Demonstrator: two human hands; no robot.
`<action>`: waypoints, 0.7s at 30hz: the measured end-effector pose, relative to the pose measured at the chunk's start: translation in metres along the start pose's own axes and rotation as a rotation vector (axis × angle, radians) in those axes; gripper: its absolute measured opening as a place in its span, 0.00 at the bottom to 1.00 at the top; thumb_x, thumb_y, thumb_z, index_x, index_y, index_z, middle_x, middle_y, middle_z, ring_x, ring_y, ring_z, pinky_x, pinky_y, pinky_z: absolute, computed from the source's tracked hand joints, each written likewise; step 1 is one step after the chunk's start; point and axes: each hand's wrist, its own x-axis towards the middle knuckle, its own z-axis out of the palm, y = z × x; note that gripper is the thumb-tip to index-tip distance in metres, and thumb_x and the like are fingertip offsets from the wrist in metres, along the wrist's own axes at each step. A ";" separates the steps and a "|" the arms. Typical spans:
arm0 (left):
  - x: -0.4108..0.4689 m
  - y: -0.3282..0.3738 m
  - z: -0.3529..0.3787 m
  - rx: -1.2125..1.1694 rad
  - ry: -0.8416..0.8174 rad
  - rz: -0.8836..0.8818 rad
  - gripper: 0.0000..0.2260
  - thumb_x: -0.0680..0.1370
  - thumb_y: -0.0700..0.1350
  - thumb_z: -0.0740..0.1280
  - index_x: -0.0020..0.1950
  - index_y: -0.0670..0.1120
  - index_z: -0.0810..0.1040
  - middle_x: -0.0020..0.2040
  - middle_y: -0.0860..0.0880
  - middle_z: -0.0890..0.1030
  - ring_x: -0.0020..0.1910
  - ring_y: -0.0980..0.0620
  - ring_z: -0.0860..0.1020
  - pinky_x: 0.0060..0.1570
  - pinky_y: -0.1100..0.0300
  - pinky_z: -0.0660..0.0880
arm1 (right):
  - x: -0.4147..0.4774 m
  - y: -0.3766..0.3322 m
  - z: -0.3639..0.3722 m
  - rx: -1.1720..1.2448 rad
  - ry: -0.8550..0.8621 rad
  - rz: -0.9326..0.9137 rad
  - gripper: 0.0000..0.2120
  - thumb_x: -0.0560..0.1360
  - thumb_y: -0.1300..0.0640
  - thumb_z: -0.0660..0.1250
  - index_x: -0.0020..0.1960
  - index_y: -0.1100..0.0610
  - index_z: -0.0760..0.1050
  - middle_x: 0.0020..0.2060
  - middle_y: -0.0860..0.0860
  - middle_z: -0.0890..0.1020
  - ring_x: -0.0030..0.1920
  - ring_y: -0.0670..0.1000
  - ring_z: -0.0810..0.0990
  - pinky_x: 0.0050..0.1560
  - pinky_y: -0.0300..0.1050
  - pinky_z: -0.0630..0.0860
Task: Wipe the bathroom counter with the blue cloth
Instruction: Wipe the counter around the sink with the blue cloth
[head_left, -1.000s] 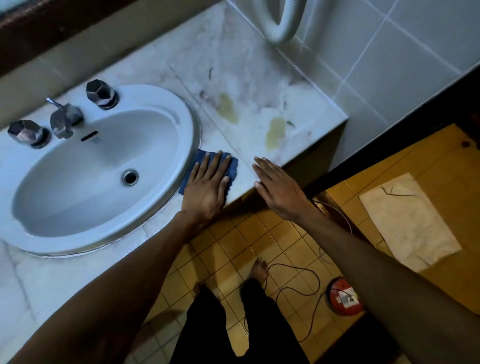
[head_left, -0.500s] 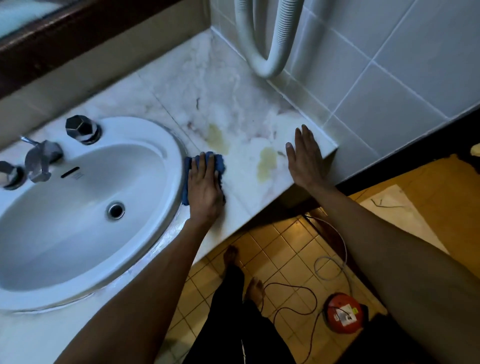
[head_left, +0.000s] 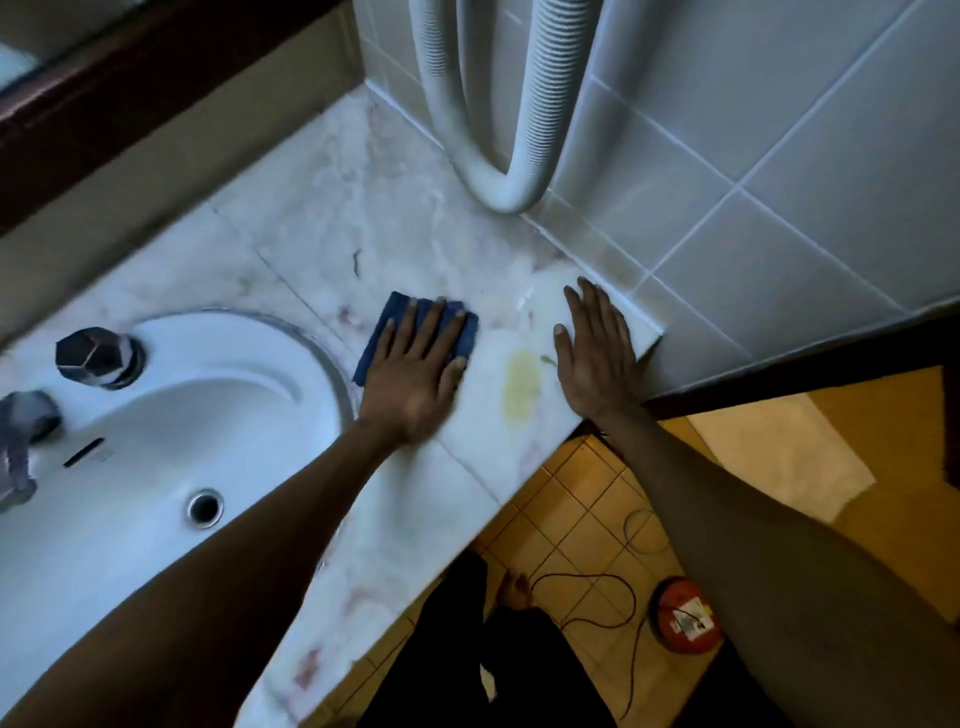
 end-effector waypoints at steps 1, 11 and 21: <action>-0.005 -0.012 -0.005 0.018 -0.027 0.063 0.26 0.85 0.57 0.49 0.83 0.55 0.49 0.83 0.52 0.50 0.82 0.46 0.46 0.79 0.46 0.45 | -0.001 0.000 0.000 -0.002 -0.001 0.003 0.25 0.85 0.48 0.51 0.79 0.54 0.59 0.79 0.52 0.61 0.79 0.52 0.57 0.78 0.53 0.57; 0.033 0.037 0.001 0.014 0.006 -0.048 0.26 0.85 0.56 0.47 0.83 0.52 0.48 0.83 0.50 0.49 0.82 0.44 0.44 0.79 0.44 0.45 | 0.000 0.002 0.003 0.005 0.074 -0.006 0.23 0.84 0.49 0.54 0.78 0.54 0.62 0.78 0.51 0.64 0.78 0.51 0.61 0.76 0.52 0.58; 0.045 0.047 -0.005 -0.150 -0.054 0.024 0.23 0.86 0.52 0.49 0.82 0.53 0.58 0.82 0.51 0.58 0.82 0.45 0.51 0.78 0.43 0.50 | -0.001 0.004 0.006 0.051 0.146 0.043 0.21 0.84 0.53 0.53 0.76 0.54 0.67 0.77 0.51 0.66 0.78 0.52 0.62 0.76 0.53 0.57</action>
